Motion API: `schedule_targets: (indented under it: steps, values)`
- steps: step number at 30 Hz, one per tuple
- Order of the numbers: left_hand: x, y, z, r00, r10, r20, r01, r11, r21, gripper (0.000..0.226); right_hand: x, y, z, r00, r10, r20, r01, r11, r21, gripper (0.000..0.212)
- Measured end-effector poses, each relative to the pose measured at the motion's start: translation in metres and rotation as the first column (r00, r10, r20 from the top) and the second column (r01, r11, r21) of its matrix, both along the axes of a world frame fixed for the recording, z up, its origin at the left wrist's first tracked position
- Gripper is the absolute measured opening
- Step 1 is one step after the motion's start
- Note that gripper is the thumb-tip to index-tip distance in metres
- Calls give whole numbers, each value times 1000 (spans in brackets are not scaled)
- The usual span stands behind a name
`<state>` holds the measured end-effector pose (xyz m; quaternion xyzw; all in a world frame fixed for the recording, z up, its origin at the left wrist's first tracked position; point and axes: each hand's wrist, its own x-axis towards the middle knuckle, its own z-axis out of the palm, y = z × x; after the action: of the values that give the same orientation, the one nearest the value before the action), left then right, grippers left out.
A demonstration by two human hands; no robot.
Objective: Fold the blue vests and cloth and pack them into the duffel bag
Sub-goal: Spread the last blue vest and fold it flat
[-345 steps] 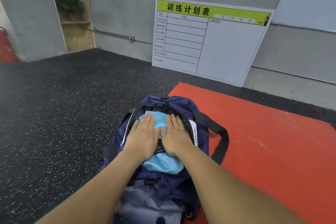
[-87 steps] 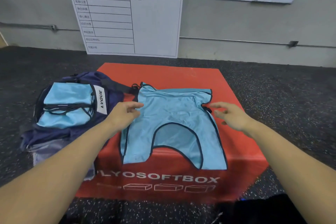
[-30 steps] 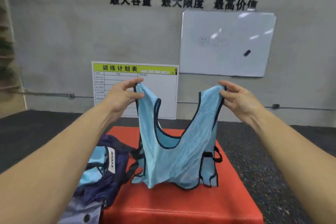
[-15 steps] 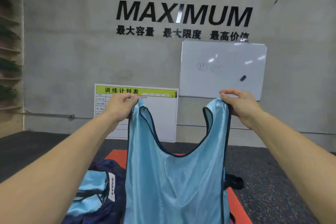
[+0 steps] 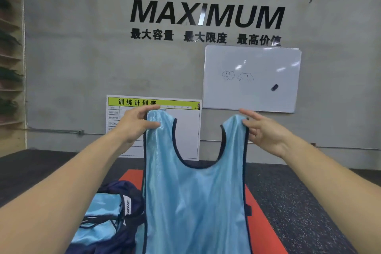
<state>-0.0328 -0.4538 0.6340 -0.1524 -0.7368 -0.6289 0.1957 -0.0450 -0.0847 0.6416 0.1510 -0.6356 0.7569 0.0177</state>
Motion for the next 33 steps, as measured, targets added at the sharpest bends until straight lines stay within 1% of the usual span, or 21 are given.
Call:
schedule_targets:
  steps: [1,2,4,6,8,13,15,17,19,23,27,30,33]
  values:
    - [0,0,0,1000,22,-2,-22,1000,7,51,-1,0,1,1000,-13,-23,12,999,-51,42]
    - [0,-1,0,999,51,-7,-51,999,0,45,-2,1,2,999,-22,-37,19,998,-66,41]
    - [-1,-2,1,992,124,-28,-125,991,-50,34,-4,0,1,998,-46,-39,45,999,-25,39]
    - [-1,-3,3,978,200,-65,-207,971,-121,23,-7,4,0,994,-102,-34,102,995,14,36]
    - [-2,-7,5,958,266,-108,-280,947,-156,14,-7,10,2,985,-170,-43,171,985,35,32]
    - [-3,-22,6,914,365,-178,-398,893,-212,8,-4,32,3,950,-294,-106,308,938,159,28]
    - [-1,-27,7,905,378,-195,-418,872,-256,7,-2,37,3,937,-322,-138,346,912,221,27]
    - [0,-30,9,904,380,-196,-422,863,-277,9,1,41,5,932,-326,-156,356,902,244,26]
    - [2,-29,12,911,370,-183,-410,864,-292,13,4,44,7,929,-329,-172,364,897,250,26]
    - [8,-24,19,926,337,-172,-375,876,-302,9,12,45,11,922,-334,-194,374,897,236,24]
    - [17,-20,23,934,321,-156,-355,880,-315,10,22,46,14,930,-300,-212,349,902,255,31]
    - [22,-19,24,918,355,-179,-396,851,-345,8,27,47,17,917,-313,-248,379,877,296,36]
    - [25,-19,23,900,375,-222,-434,827,-359,6,31,47,19,890,-347,-297,431,853,294,35]
